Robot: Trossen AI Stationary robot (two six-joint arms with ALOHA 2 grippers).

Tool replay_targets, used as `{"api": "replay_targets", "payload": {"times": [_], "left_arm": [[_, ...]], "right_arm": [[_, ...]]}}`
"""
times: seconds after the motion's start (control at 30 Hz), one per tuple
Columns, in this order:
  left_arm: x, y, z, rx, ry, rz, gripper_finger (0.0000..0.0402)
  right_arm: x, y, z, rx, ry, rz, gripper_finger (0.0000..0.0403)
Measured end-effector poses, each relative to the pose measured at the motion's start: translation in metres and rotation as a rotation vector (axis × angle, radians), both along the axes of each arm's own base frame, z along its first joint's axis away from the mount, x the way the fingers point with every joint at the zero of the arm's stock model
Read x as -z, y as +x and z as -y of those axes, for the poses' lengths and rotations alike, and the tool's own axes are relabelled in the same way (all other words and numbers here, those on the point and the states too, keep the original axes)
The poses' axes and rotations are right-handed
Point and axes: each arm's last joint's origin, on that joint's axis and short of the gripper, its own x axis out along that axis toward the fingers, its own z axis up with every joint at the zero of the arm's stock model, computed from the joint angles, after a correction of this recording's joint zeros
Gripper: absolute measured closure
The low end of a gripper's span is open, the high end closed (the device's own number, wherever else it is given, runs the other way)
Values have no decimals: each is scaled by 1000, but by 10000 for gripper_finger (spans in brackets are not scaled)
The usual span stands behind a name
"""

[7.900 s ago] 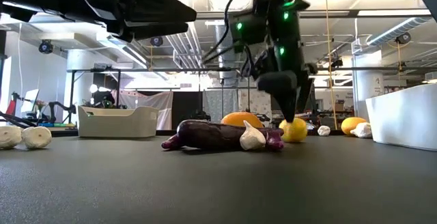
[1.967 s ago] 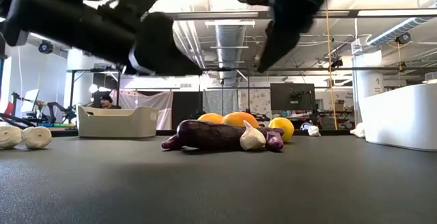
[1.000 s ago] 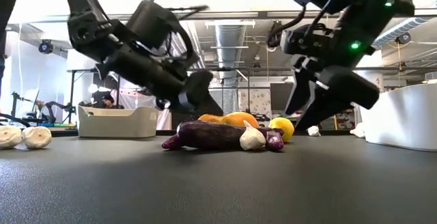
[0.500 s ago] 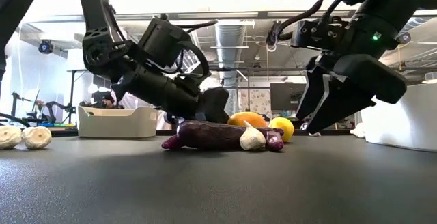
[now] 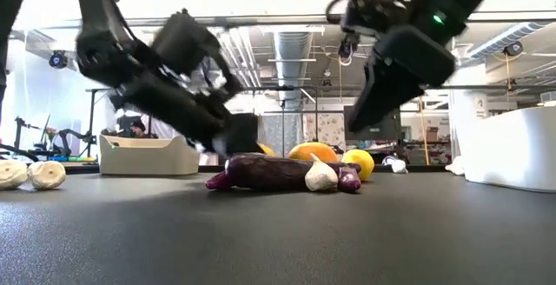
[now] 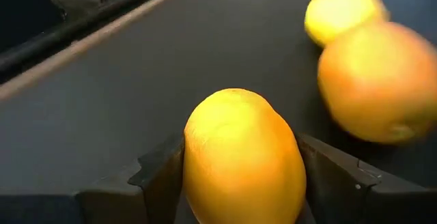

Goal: Sort produce into baskets
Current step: Put the top right lemon into the top white bin

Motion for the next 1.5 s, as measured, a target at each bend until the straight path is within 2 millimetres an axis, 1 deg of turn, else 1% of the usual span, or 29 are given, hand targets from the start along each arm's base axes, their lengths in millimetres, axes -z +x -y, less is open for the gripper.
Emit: {"api": "replay_targets", "payload": {"times": [0.07, 0.13, 0.23, 0.33, 0.43, 0.53, 0.63, 0.73, 0.83, 0.93, 1.07, 1.2, 1.37, 1.43, 1.5], "left_arm": [[-28, -12, 2, -19, 33, 13, 170], [-56, -27, 1, -87, 76, 10, 170], [-86, -56, -3, -174, 117, -66, 170], [-124, -80, -12, -265, 63, -56, 170], [-140, -105, -27, -426, -18, -87, 170], [-148, -118, -44, -559, -64, -73, 171], [-143, -123, -66, -655, -105, -96, 171], [-133, -126, -92, -716, -199, -141, 171], [-120, -129, -118, -786, -244, -230, 171], [-111, -130, -137, -849, -256, -286, 171], [-102, -127, -151, -887, -265, -345, 171], [-93, -123, -161, -948, -213, -428, 163], [-87, -118, -168, -986, -160, -512, 126], [-86, -116, -169, -990, -152, -519, 109], [-86, -117, -169, -992, -149, -527, 94]], "right_arm": [[-7, 5, -1, -13, -15, 24, 78], [-11, 9, -2, -14, -38, 57, 78], [-11, 14, -3, -16, -34, 112, 78], [-6, 16, -10, -25, -16, 154, 78], [4, 14, -25, -46, 5, 147, 78], [16, 11, -40, -60, 24, 120, 78], [31, 9, -53, -53, 52, 102, 78], [46, 9, -63, -43, 78, 99, 78], [58, 9, -69, -47, 79, 80, 78], [65, 10, -71, -54, 83, 56, 78], [61, 15, -70, -69, 111, 62, 78], [56, 20, -72, -99, 114, 67, 78], [53, 22, -77, -191, 213, 19, 78], [51, 23, -78, -193, 212, 11, 78], [49, 23, -77, -185, 191, -34, 78]]}}
